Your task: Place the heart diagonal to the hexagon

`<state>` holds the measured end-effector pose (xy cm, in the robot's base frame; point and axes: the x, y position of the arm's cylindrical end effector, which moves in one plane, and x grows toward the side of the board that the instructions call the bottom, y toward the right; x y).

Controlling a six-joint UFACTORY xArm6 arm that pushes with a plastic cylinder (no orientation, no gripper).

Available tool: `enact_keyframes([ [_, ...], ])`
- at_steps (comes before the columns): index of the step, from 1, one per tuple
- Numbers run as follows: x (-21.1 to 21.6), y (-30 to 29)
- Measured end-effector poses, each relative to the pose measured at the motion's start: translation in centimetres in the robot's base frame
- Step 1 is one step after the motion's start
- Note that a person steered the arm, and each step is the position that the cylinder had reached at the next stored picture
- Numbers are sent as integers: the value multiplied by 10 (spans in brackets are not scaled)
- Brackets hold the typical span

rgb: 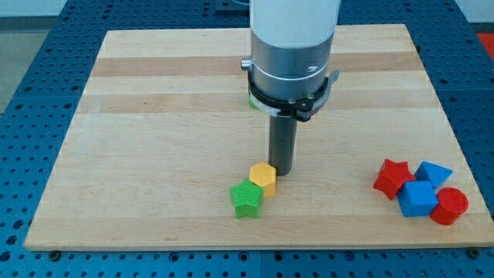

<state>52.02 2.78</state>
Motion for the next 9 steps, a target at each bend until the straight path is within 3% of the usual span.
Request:
enact_keyframes([
  [2, 15, -2],
  [3, 3, 48],
  [4, -29, 123],
  [5, -121, 138],
  [6, -178, 104],
  [8, -146, 13],
  [9, -125, 6],
])
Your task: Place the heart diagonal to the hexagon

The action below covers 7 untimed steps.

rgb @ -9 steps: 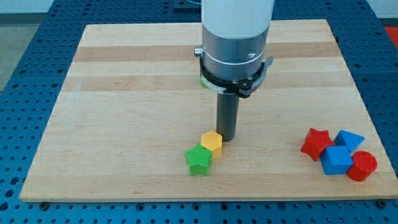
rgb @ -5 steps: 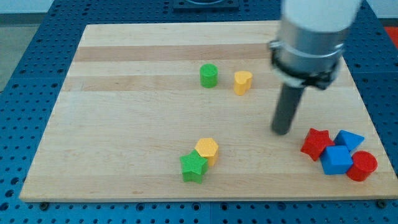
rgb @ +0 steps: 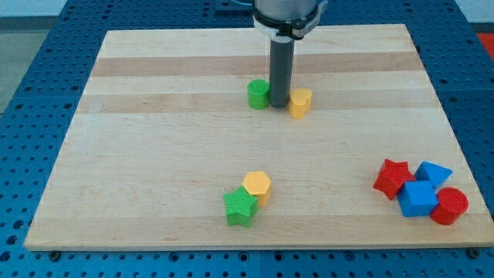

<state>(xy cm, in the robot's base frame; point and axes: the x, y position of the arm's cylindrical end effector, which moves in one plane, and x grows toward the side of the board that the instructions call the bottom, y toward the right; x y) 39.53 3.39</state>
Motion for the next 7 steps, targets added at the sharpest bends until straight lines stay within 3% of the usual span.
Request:
enact_keyframes([
  [2, -41, 37],
  [4, -2, 45],
  [7, 43, 14],
])
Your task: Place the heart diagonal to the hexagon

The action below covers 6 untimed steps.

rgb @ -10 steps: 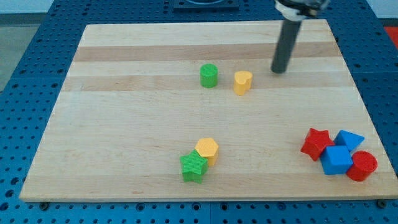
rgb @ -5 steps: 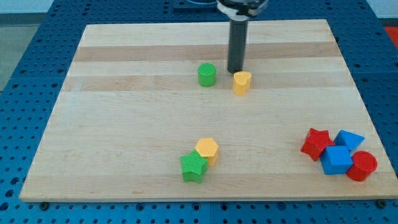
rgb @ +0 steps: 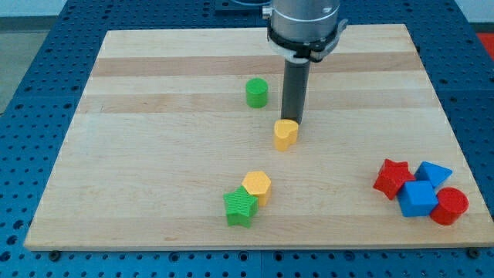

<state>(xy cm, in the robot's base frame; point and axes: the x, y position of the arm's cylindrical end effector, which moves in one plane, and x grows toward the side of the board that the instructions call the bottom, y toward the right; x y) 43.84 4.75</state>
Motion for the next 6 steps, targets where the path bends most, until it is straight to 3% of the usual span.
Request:
enact_keyframes([
  [3, 48, -25],
  [6, 50, -25],
])
